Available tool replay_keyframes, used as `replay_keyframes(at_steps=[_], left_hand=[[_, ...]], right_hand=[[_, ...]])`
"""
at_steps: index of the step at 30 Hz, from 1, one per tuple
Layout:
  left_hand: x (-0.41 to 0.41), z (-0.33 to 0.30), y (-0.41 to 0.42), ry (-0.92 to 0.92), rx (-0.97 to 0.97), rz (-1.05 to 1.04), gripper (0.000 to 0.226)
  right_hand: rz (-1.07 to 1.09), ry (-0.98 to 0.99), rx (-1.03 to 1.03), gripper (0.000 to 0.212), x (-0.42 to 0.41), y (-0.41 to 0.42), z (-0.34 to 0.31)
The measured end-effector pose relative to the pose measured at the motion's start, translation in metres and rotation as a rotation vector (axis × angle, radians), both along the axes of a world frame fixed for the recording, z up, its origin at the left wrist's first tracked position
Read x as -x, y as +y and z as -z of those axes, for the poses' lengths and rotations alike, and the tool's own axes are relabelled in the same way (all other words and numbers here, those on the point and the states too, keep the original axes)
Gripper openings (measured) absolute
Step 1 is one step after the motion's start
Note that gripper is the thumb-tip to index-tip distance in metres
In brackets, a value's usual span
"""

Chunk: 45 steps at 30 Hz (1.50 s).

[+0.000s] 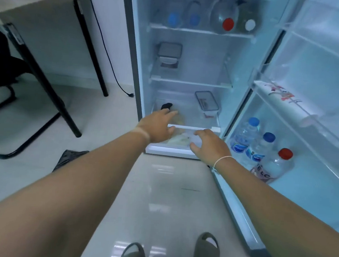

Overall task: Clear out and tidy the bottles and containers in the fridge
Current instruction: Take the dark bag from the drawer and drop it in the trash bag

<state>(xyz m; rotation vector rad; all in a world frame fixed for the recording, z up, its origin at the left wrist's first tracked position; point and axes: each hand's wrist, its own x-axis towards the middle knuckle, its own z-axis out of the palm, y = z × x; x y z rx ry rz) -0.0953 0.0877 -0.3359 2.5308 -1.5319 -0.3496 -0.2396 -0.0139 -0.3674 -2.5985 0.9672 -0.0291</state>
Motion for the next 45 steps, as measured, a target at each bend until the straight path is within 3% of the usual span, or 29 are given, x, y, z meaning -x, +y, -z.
replay_keyframes(at_steps=[14,21,32,37,45], left_hand=[[-0.087,0.018,-0.024,0.128,-0.014,-0.052,0.058],[-0.135,0.052,-0.062,0.202,-0.051,-0.122,0.058],[-0.202,0.148,-0.155,0.396,-0.074,-0.243,0.056],[-0.222,0.182,-0.185,0.475,-0.063,-0.378,0.041],[-0.248,0.217,-0.226,0.598,0.053,-0.557,0.04]], right_hand=[[0.09,0.037,-0.076,0.05,-0.072,-0.042,0.006],[0.093,0.05,-0.16,0.049,-0.121,-0.074,0.04],[0.208,-0.101,-0.404,0.047,-0.196,-0.155,0.124],[0.281,-0.189,-0.531,0.046,-0.223,-0.182,0.152],[0.369,-0.293,-0.706,0.048,-0.26,-0.209,0.181]])
